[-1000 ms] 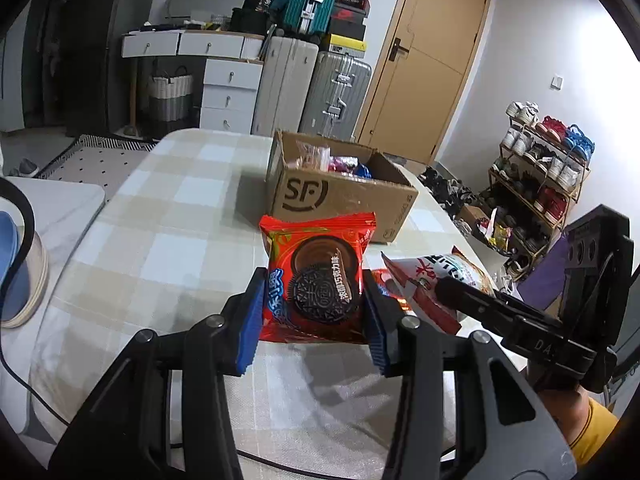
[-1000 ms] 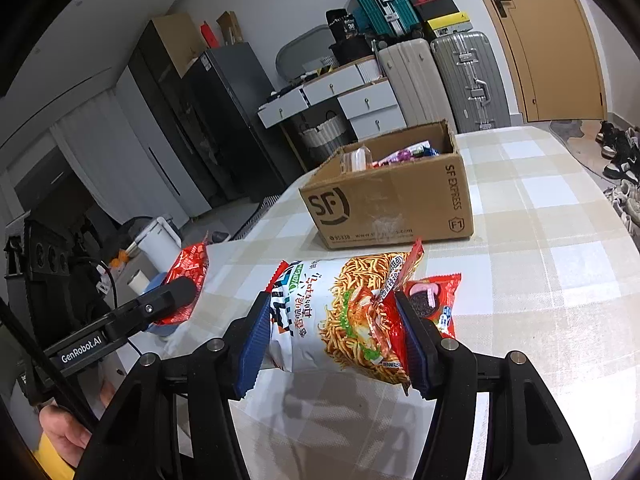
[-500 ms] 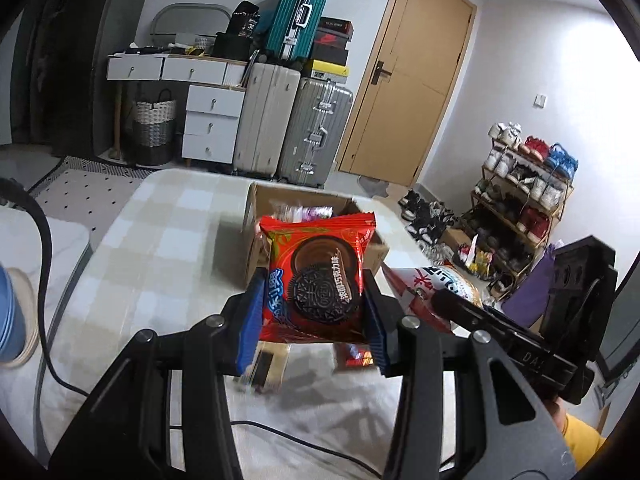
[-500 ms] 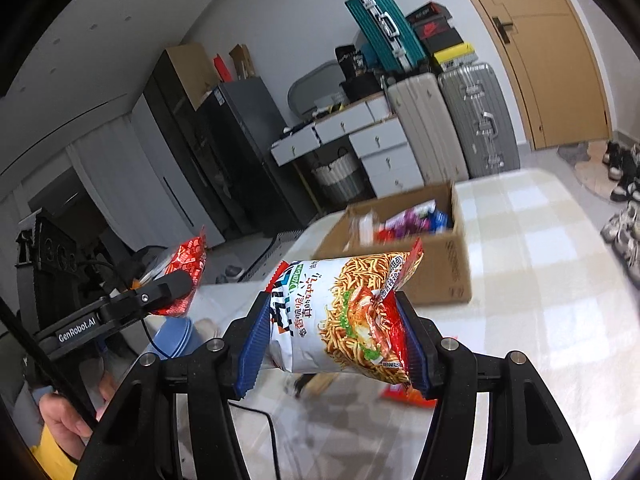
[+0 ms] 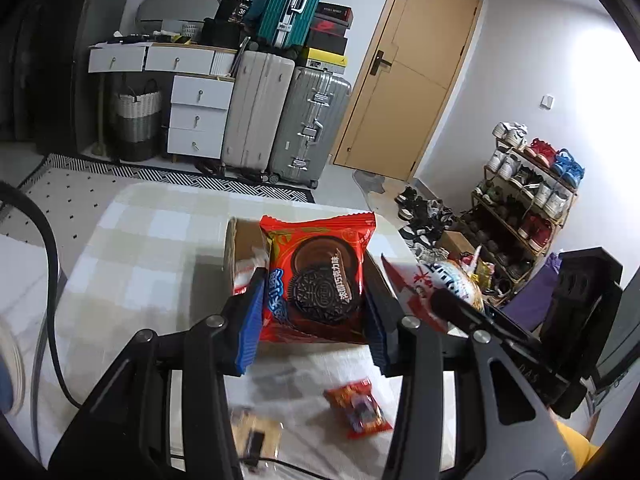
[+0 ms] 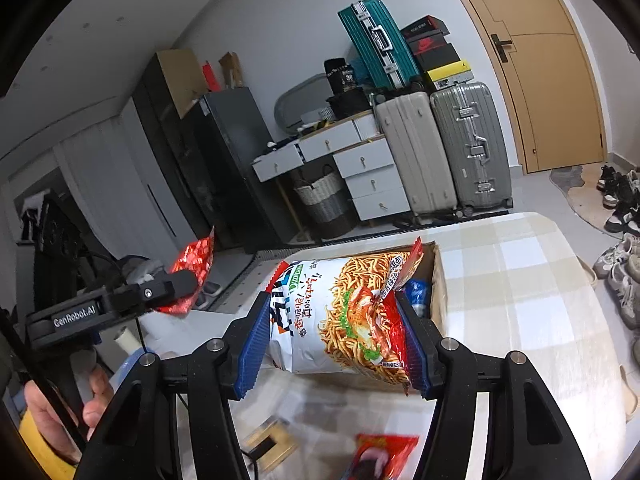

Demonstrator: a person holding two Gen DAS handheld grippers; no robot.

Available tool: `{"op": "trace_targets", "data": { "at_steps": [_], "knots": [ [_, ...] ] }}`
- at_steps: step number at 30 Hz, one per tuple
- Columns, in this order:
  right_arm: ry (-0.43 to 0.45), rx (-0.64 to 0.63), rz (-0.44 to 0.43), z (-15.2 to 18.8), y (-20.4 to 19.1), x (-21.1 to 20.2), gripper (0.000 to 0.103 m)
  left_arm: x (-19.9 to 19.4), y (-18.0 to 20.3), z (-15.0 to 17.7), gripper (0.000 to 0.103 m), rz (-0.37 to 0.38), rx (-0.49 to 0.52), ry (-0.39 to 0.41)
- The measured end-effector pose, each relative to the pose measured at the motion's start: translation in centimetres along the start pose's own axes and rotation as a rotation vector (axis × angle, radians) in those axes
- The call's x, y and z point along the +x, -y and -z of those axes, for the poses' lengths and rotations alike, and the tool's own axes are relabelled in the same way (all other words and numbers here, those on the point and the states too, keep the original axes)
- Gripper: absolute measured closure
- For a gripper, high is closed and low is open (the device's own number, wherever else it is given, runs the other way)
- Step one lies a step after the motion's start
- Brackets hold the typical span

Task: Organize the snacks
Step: 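Carry both held packets over the cardboard box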

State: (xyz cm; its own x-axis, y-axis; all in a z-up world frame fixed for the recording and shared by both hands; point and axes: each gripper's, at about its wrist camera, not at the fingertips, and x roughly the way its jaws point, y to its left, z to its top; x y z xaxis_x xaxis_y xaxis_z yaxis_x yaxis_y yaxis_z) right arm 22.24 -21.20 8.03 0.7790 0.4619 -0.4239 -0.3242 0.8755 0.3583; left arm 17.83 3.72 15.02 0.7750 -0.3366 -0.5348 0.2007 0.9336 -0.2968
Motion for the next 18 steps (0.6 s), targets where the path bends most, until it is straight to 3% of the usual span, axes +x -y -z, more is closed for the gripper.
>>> {"op": "trace_targets", "data": {
  "at_steps": [9, 11, 18],
  "knots": [
    [-0.095, -0.049, 0.089, -2.3, 1.7, 7.3, 0.044, 10.4, -0.5, -5.3, 0.062, 0.019, 0.02, -0.114],
    [-0.113, -0.055, 0.097, -2.4, 2.1, 8.7, 0.044, 13.6, -0.7, -6.0, 0.062, 0.047, 0.002, -0.176],
    [-0.155, -0.12, 0.114, -1.8, 2.5, 12.2, 0.044, 21.0, -0.3, -7.5, 0.062, 0.05, 0.055, -0.233]
  ]
}}
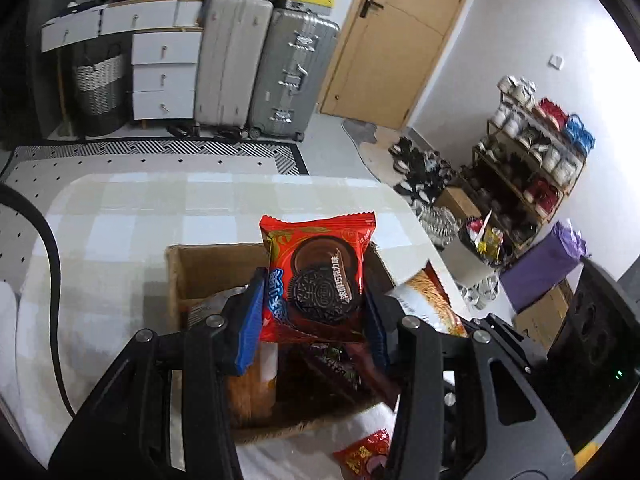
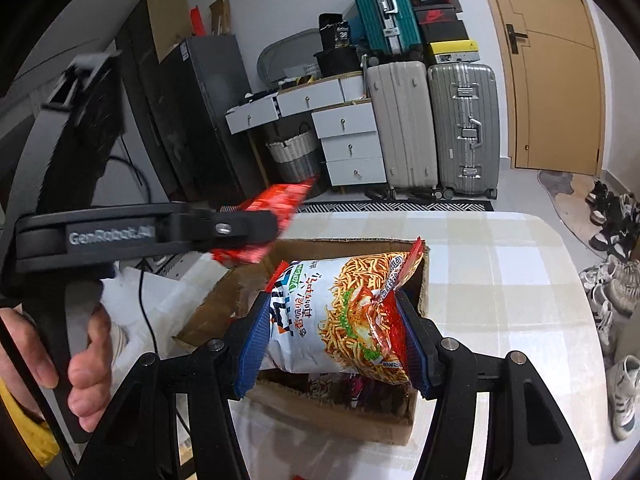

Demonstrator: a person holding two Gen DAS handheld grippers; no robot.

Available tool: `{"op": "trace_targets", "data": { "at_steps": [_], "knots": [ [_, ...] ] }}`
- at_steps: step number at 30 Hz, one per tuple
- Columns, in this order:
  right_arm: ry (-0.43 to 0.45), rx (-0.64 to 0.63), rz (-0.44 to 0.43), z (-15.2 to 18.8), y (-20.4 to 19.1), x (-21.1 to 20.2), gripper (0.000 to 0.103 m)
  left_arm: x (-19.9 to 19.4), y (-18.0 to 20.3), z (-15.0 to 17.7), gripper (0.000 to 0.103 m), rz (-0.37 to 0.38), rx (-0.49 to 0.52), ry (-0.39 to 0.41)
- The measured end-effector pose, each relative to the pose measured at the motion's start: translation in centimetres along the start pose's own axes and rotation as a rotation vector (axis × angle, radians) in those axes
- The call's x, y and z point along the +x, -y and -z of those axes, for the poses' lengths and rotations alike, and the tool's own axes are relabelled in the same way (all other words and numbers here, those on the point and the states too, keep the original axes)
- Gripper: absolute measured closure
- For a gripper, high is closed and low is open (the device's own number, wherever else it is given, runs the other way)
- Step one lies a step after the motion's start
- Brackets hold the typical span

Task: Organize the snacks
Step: 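Carry both held packets over the cardboard box, then lower both packets into the box and open both tools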

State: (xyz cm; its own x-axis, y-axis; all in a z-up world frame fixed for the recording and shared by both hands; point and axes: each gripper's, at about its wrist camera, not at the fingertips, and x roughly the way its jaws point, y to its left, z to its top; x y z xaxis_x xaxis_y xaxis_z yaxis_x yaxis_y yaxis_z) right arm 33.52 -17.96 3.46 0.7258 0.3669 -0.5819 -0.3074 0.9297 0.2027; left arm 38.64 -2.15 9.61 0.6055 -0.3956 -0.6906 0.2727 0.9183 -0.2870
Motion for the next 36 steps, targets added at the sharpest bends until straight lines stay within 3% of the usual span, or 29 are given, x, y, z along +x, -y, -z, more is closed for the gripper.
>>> {"op": "trace_targets", "data": {
  "at_steps": [12, 21, 36],
  "knots": [
    [-0.056, -0.07, 0.01, 0.4, 0.0, 3.2, 0.044, 6.2, 2.1, -1.1, 0.062, -0.032, 0.069, -0.037],
    [-0.117, -0.104, -0.001, 0.7, 0.2, 5.0, 0.043, 9.1, 2.4, -0.7, 0.062, -0.022, 0.061, -0.109],
    [-0.123, -0.129, 0.003, 0.6, -0.1, 5.6, 0.037, 12.1, 3.6, -1.1, 0.062, -0.045, 0.084, -0.129]
  ]
}}
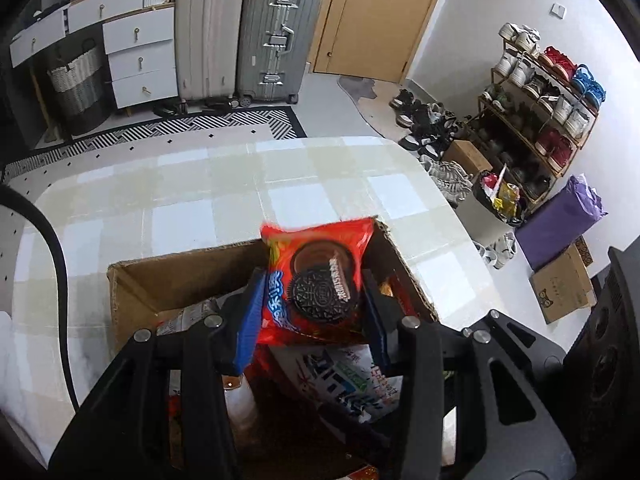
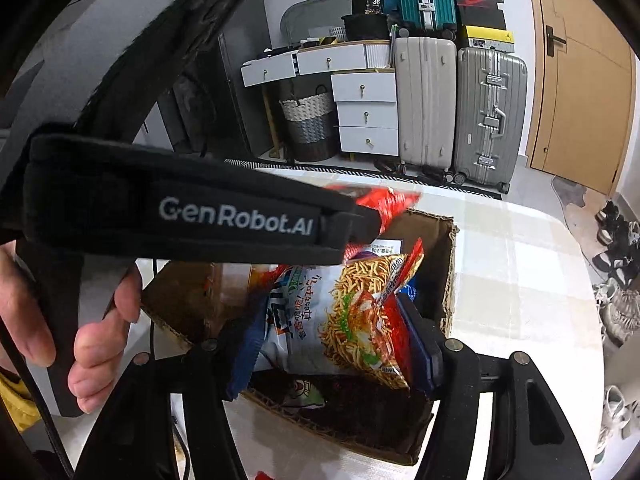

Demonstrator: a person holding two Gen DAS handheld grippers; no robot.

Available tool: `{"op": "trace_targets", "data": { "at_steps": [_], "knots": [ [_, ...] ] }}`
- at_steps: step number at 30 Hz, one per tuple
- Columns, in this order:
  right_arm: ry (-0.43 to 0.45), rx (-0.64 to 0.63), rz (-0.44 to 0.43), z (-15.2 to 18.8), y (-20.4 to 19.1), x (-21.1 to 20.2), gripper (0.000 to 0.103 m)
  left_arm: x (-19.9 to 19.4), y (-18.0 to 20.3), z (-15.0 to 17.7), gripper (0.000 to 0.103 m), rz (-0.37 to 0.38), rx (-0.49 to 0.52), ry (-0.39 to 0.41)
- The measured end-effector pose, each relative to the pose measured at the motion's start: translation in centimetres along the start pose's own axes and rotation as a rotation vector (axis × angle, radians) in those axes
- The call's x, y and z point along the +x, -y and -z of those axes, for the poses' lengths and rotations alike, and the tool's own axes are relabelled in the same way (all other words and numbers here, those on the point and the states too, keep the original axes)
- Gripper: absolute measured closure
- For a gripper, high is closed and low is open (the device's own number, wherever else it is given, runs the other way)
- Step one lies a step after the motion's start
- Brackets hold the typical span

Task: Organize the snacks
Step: 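Lower both packets into the box and open both tools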

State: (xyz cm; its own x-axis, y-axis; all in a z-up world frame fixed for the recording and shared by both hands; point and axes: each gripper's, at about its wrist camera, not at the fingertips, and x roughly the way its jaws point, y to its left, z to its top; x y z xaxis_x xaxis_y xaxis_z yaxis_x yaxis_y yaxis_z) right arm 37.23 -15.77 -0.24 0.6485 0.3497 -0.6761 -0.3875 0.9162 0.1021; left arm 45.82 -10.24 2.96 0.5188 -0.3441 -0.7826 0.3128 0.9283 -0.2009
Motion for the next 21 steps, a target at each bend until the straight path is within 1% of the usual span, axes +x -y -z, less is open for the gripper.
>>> {"op": "trace_targets", "data": {
  "at_steps": [2, 6, 12, 15, 19, 21],
  "knots": [
    [0.002, -0.006, 0.001, 0.1, -0.3, -0.1, 0.034, -0.4, 0.0, 0.3, 0.061, -0.01, 0.002, 0.0],
    [0.012, -0.018, 0.009, 0.2, -0.5, -0.4, 0.033, -0.7, 0.0, 0.6, 0.06, -0.017, 0.017, -0.002],
    [0.018, -0.013, 0.022, 0.1, -0.3, -0.7, 0.031, -0.8, 0.3, 0.9, 0.059, -0.006, 0.021, -0.015],
    [0.031, -0.022, 0.026, 0.0, -0.4, -1.0, 0.031, -1.0, 0.0, 1.1, 0.059, 0.011, 0.014, -0.018],
    [0.049, -0.036, 0.029, 0.0, -0.5, -1.6, 0.031, -0.7, -0.2, 1.4, 0.059, 0.028, 0.01, -0.049],
    [0.059, -0.039, 0.011, -0.3, -0.5, -1.8, 0.03, -0.4, -0.1, 1.7, 0.059, 0.031, 0.015, -0.062]
  ]
}}
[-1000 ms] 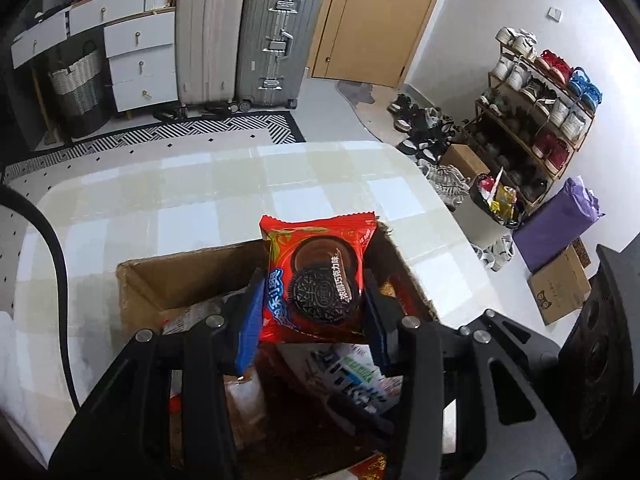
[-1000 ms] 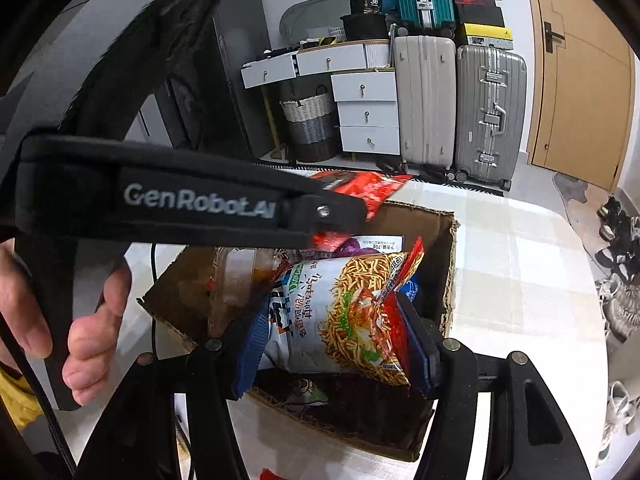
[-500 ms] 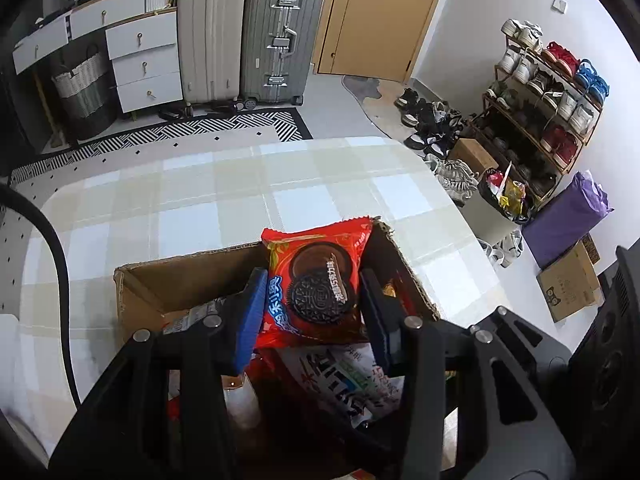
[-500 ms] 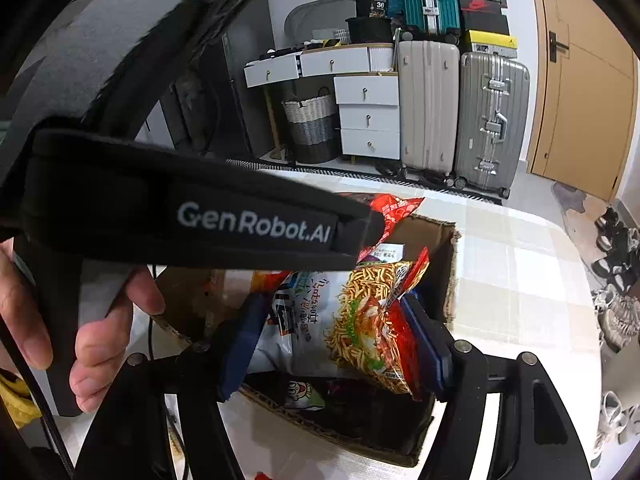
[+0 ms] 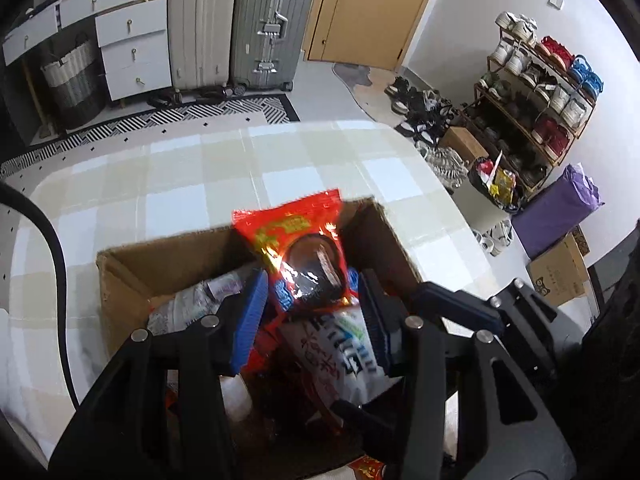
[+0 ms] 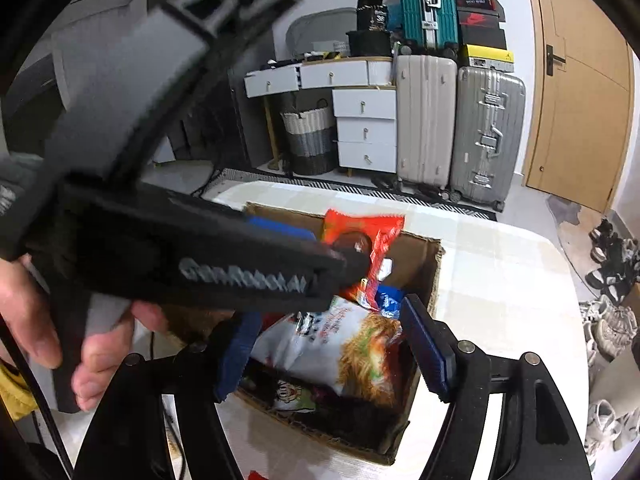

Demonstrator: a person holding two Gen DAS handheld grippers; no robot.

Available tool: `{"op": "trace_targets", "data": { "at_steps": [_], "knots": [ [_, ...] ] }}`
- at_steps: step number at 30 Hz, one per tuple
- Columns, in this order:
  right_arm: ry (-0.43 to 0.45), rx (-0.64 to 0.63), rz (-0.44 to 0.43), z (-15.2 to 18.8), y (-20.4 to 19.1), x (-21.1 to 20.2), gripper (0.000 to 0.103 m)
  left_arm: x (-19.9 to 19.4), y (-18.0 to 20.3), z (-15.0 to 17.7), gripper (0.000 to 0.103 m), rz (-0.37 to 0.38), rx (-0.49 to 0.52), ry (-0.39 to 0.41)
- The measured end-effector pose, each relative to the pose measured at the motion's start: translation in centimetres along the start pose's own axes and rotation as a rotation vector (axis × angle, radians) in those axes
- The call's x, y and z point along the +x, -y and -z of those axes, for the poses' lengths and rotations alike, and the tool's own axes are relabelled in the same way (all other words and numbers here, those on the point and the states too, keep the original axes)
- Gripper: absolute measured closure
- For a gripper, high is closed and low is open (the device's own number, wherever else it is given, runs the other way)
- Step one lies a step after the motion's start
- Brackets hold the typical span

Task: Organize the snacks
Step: 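Lower both packets into the box and open both tools, then withdraw both open tools toward the last two snacks on the table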

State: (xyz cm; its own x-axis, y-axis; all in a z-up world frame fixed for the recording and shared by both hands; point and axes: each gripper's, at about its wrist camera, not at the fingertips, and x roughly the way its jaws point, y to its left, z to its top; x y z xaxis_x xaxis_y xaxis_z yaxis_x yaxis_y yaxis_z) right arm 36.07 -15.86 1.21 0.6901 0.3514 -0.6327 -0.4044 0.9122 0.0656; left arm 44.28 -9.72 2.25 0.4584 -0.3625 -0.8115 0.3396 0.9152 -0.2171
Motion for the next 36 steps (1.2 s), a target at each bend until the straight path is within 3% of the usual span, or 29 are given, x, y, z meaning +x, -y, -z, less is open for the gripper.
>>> {"op": "trace_targets", "data": {
  "at_steps": [11, 16, 18, 20, 25, 33, 35, 36],
  "knots": [
    [0.018, 0.019, -0.005, 0.5, 0.1, -0.8, 0.03, -2.1, 0.2, 0.0, 0.058, 0.024, 0.004, 0.042],
    [0.04, 0.048, -0.013, 0.7, 0.0, -2.1, 0.029, -5.3, 0.0, 0.4, 0.034, 0.036, -0.021, 0.098],
    [0.053, 0.062, -0.015, 0.8, -0.1, -3.0, 0.02, -6.8, -0.1, 1.0, 0.03, 0.034, -0.035, 0.124],
    [0.074, 0.069, -0.012, 0.9, -0.4, -4.2, 0.019, -8.5, -0.4, 1.7, 0.025, 0.034, -0.047, 0.154],
    [0.131, 0.088, -0.026, 1.9, -1.4, -8.3, 0.019, -14.1, -0.6, 4.6, 0.023, 0.047, -0.069, 0.227],
    [0.216, 0.14, -0.057, 3.2, -3.8, -15.5, 0.015, -26.7, 2.6, 11.5, 0.018, 0.03, -0.044, 0.411],
    [0.229, 0.15, -0.065, 3.8, -4.6, -17.2, 0.014, -30.3, 3.8, 14.0, 0.013, 0.004, -0.028, 0.471],
    [0.238, 0.153, -0.068, 4.3, -5.0, -18.2, 0.014, -32.1, 4.5, 15.4, 0.003, -0.013, -0.023, 0.5]
  ]
}}
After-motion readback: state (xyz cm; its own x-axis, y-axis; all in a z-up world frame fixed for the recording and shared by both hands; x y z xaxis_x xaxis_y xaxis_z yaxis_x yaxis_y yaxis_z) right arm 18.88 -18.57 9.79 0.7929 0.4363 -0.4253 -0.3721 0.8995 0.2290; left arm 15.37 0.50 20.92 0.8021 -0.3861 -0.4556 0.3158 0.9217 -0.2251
